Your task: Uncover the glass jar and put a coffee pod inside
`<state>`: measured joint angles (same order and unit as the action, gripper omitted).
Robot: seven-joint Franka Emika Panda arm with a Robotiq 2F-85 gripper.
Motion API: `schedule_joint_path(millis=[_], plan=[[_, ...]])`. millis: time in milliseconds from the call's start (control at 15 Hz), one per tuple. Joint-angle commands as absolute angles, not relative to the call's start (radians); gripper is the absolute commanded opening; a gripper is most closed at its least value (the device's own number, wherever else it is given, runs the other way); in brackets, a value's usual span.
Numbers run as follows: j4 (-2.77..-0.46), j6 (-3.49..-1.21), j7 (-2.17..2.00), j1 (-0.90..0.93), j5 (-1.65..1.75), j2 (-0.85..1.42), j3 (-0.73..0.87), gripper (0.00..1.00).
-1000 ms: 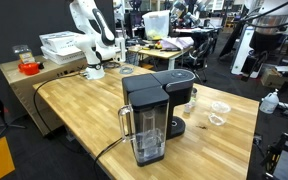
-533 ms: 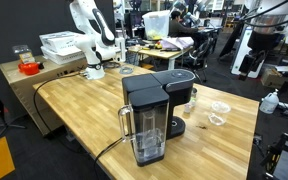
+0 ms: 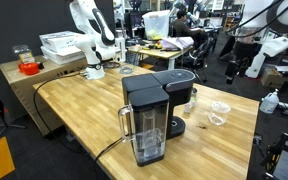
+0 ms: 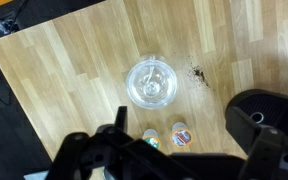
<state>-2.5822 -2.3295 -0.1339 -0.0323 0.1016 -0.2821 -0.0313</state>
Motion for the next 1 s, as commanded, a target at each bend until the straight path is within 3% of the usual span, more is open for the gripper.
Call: schedule_joint_path(millis=[0, 933], plan=[[-2.543, -2.350, -0.136, -0.041, 0.097, -0.188, -0.015, 1.00], [-2.550, -2.380, -0.154, -0.034, 0.094, -0.156, -0.001, 1.00]])
